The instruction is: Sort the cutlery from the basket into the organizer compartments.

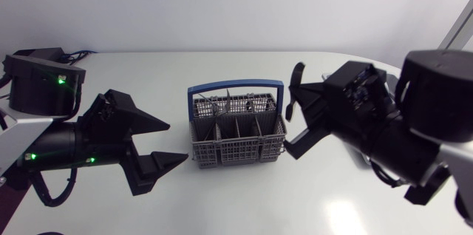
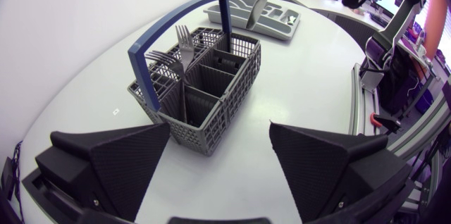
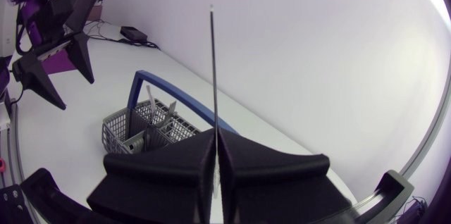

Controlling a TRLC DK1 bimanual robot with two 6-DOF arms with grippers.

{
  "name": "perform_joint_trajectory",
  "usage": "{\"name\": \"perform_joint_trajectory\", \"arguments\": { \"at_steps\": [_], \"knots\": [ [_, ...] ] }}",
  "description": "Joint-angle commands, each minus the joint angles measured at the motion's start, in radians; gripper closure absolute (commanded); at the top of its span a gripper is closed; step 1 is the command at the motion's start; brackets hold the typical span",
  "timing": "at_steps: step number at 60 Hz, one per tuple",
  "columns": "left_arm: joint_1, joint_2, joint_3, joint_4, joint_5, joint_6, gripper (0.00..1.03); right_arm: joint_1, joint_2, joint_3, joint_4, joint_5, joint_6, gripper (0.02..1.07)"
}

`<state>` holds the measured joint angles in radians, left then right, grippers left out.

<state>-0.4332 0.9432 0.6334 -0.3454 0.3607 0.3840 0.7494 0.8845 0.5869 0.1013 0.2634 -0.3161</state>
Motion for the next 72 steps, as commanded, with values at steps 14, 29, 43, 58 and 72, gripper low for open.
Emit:
{"name": "perform_joint_trajectory", "arguments": {
  "at_steps": [14,29,43,58,72],
  "knots": [
    [0.005,0.012,-0.018,0.006,0.000,-0.023,0.05,-0.148,-0.093,0.222,-0.276,-0.092,0.106,1.01],
    [0.005,0.014,-0.018,0.005,0.000,-0.020,0.05,-0.533,-0.018,0.360,-0.462,-0.317,0.117,1.01],
    [0.001,0.019,-0.012,0.005,0.000,-0.020,0.05,-0.834,0.126,0.430,-0.506,-0.454,0.045,1.02],
    [0.001,0.019,-0.014,0.003,0.000,-0.019,0.05,-1.096,0.372,0.551,-0.509,-0.509,-0.034,1.01],
    [0.001,0.020,-0.011,0.003,0.000,-0.019,0.05,-1.237,0.600,0.745,-0.551,-0.524,-0.086,1.02]
  ]
}}
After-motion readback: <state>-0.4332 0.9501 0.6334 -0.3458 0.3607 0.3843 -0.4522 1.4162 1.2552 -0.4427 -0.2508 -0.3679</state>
